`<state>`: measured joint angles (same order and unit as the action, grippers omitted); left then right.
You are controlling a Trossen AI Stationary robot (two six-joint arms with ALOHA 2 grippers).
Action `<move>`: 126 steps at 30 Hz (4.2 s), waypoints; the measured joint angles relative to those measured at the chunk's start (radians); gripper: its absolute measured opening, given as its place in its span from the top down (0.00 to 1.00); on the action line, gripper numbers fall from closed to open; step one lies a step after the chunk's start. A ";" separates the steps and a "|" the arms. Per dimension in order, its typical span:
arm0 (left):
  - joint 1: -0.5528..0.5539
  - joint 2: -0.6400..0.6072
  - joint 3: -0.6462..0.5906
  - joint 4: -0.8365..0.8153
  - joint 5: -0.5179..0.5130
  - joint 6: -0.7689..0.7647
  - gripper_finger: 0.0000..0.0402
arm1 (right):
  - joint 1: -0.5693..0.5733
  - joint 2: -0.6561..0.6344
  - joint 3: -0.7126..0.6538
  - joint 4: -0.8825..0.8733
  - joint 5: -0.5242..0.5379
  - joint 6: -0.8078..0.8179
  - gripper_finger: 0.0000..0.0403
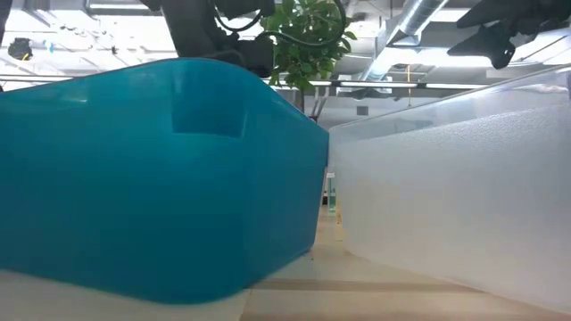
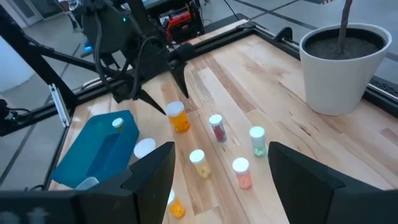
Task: Pick and place medicine bottles into bin by pill shape (circle, oval)
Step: Put the large orange pill bottle into the blue bin
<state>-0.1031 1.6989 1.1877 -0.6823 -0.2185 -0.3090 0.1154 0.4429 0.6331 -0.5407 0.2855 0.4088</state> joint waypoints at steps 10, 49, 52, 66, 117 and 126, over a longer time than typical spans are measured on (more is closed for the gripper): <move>-0.003 0.005 0.000 -0.016 0.000 0.005 0.29 | 0.000 0.000 0.000 -0.038 0.000 -0.002 0.33; -0.021 0.000 0.014 -0.046 0.031 0.007 0.53 | 0.000 0.000 0.000 -0.037 0.000 0.001 0.33; -0.037 -0.004 0.089 -0.095 0.028 -0.008 0.57 | 0.000 0.000 0.000 -0.037 0.000 0.001 0.33; -0.118 -0.005 0.230 -0.227 0.006 -0.116 0.51 | 0.001 0.000 0.000 -0.036 0.000 0.002 0.33; -0.041 0.025 -0.076 0.086 0.083 0.119 0.33 | 0.000 0.000 0.000 -0.058 0.001 0.005 0.33; -0.041 0.037 -0.072 0.102 0.092 0.106 0.50 | 0.000 0.000 0.000 -0.057 0.002 0.012 0.33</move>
<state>-0.1436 1.7357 1.1157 -0.5798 -0.1268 -0.2029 0.1154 0.4427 0.6331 -0.5980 0.2877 0.4210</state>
